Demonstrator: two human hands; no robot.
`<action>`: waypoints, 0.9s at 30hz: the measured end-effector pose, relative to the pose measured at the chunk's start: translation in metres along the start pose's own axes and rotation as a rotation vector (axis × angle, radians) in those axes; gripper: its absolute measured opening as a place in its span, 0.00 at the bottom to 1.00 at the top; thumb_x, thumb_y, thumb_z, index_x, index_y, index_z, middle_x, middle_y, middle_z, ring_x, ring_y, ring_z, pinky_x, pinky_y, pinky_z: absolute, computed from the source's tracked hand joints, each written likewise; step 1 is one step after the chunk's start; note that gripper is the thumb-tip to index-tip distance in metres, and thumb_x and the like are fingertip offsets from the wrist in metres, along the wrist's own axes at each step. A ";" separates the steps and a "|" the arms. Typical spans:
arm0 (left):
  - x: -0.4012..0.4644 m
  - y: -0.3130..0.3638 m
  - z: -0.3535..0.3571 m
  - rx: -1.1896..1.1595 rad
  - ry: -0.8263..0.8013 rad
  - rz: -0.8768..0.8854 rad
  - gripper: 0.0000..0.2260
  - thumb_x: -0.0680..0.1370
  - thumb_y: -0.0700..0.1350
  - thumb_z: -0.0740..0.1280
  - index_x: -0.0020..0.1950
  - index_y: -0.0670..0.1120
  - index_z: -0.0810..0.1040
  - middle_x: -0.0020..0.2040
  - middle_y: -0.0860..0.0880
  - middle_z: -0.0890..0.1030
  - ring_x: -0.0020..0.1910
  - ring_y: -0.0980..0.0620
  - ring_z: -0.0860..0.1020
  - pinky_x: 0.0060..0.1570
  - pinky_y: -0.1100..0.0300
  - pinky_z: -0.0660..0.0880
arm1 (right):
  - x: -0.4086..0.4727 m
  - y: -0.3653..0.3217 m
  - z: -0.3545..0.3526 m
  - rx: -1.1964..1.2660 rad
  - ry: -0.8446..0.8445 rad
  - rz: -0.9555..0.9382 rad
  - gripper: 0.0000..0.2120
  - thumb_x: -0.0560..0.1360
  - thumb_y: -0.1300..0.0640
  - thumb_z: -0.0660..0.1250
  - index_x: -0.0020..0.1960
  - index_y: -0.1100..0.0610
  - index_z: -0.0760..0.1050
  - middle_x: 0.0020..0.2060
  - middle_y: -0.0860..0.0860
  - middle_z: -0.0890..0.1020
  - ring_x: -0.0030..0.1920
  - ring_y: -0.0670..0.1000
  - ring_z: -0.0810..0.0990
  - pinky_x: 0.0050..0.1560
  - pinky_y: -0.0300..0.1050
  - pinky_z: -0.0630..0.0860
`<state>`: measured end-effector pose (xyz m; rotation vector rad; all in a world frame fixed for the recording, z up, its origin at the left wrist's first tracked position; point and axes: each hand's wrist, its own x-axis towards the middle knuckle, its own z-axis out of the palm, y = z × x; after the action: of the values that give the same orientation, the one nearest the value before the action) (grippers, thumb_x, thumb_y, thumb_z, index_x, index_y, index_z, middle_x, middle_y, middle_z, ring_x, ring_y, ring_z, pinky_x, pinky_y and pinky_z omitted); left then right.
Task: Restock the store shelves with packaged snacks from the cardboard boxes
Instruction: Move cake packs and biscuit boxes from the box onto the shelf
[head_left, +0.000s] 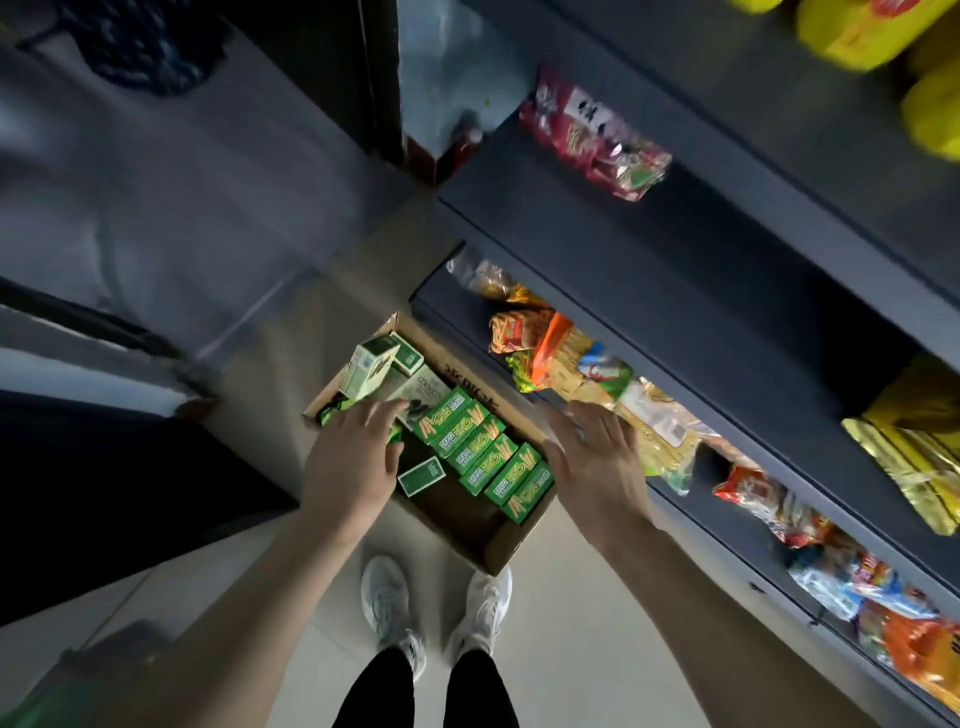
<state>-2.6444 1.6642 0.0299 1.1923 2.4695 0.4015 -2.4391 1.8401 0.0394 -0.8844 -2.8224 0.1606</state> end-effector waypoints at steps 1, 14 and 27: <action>-0.002 -0.008 0.020 0.000 -0.026 -0.019 0.22 0.74 0.42 0.73 0.68 0.48 0.75 0.60 0.46 0.80 0.56 0.42 0.79 0.52 0.48 0.78 | -0.004 0.003 0.021 0.005 -0.032 0.001 0.23 0.71 0.62 0.76 0.65 0.55 0.80 0.55 0.56 0.81 0.56 0.59 0.80 0.55 0.56 0.75; 0.057 -0.102 0.243 -0.008 -0.261 -0.101 0.27 0.80 0.45 0.67 0.78 0.49 0.64 0.70 0.46 0.72 0.64 0.45 0.74 0.59 0.52 0.76 | 0.000 0.040 0.269 -0.005 -0.527 0.063 0.27 0.77 0.51 0.71 0.74 0.51 0.69 0.66 0.55 0.76 0.62 0.59 0.78 0.64 0.57 0.73; 0.140 -0.130 0.390 -0.001 -0.233 0.063 0.31 0.81 0.50 0.66 0.80 0.55 0.55 0.78 0.44 0.62 0.73 0.43 0.66 0.69 0.51 0.70 | 0.020 0.059 0.423 0.027 -0.640 0.121 0.28 0.82 0.54 0.64 0.78 0.50 0.58 0.77 0.58 0.60 0.75 0.60 0.64 0.70 0.58 0.68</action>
<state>-2.6410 1.7336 -0.3990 1.2440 2.2379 0.2639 -2.5076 1.8791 -0.3806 -1.1699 -3.3208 0.5946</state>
